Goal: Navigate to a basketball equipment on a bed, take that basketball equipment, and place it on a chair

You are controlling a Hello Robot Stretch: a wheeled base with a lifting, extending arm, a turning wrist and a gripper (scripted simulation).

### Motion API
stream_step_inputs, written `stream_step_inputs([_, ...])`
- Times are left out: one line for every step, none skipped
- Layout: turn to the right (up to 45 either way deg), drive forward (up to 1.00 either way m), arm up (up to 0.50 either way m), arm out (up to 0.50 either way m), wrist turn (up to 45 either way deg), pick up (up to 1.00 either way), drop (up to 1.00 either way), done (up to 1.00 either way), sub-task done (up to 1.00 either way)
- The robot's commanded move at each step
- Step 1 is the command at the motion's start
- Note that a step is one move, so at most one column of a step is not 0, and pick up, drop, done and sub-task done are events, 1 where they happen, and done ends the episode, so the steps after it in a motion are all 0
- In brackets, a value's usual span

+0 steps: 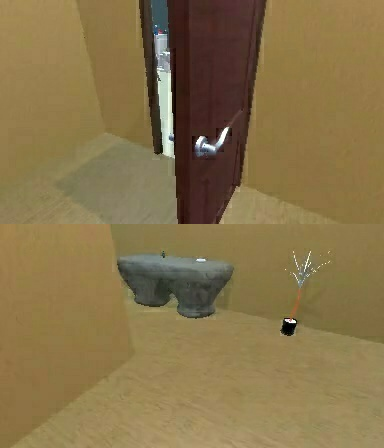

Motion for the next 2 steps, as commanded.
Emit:
stream_step_inputs([-45.0, 0.0, 0.0, 0.0, 0.0, 0.0, 0.0, 0.0, 0.0])
stream_step_inputs([-21.0, 0.0, 0.0, 0.0, 0.0, 0.0, 0.0, 0.0, 0.0])
